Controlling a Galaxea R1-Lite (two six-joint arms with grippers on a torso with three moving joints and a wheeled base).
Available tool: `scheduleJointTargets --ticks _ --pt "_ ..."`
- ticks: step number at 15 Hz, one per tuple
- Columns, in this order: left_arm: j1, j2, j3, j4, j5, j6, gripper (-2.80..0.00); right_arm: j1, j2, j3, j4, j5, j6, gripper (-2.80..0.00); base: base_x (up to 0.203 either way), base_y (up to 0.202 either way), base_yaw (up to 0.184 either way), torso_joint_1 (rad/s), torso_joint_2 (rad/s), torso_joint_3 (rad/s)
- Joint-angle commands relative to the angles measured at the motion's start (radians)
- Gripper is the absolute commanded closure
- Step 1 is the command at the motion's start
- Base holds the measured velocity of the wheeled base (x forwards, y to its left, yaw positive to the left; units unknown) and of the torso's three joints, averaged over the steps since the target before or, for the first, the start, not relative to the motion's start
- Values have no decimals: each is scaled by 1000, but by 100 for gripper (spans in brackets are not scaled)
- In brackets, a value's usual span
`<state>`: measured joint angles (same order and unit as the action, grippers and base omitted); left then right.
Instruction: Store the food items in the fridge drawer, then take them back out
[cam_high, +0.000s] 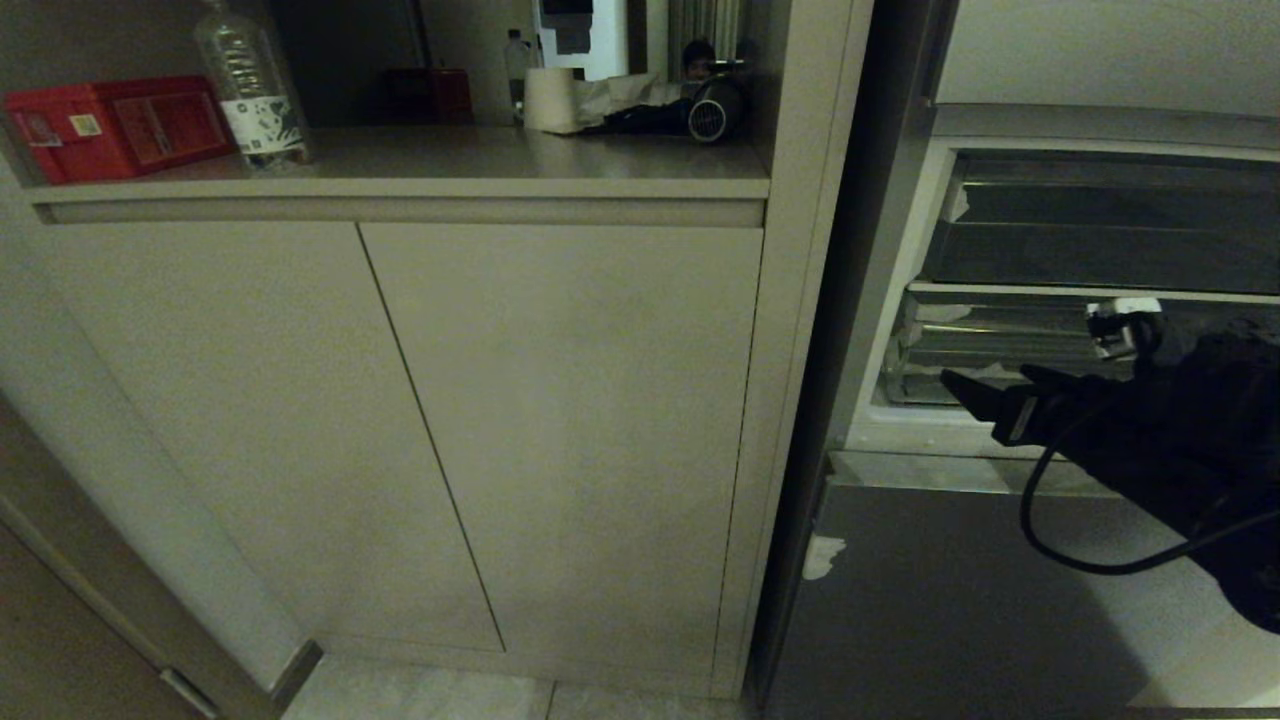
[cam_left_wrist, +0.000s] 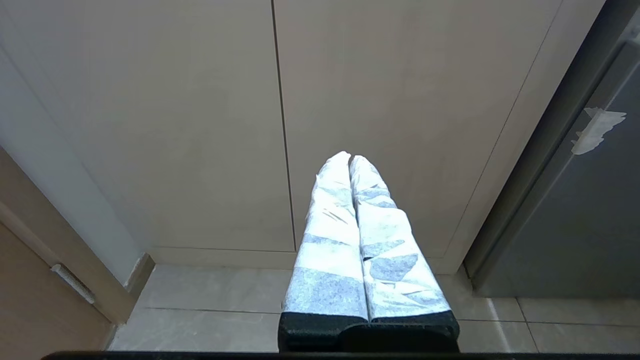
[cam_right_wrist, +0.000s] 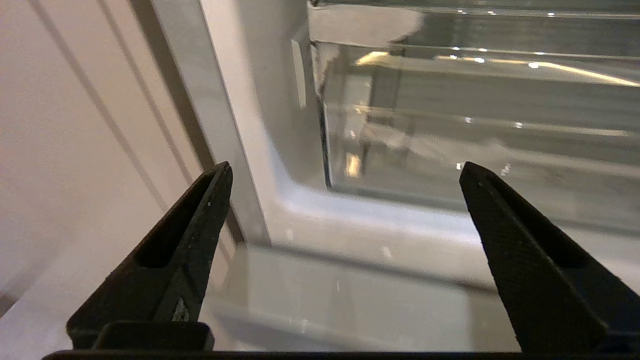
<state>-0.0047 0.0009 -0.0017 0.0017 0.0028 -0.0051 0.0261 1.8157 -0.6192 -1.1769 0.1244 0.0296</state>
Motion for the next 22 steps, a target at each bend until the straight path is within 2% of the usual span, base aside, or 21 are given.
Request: scheduleJointTargets --ticks 1,9,22 --pt "0 1 0 0 0 -1 0 23 148 -52 -80 -26 -1 -280 0 0 0 0 0 0" --pt "0 1 0 0 0 -1 0 34 237 -169 -116 -85 -2 -280 0 0 0 0 0 0" --pt "0 1 0 0 0 -1 0 37 278 -262 -114 -111 0 -280 0 0 0 0 0 0"
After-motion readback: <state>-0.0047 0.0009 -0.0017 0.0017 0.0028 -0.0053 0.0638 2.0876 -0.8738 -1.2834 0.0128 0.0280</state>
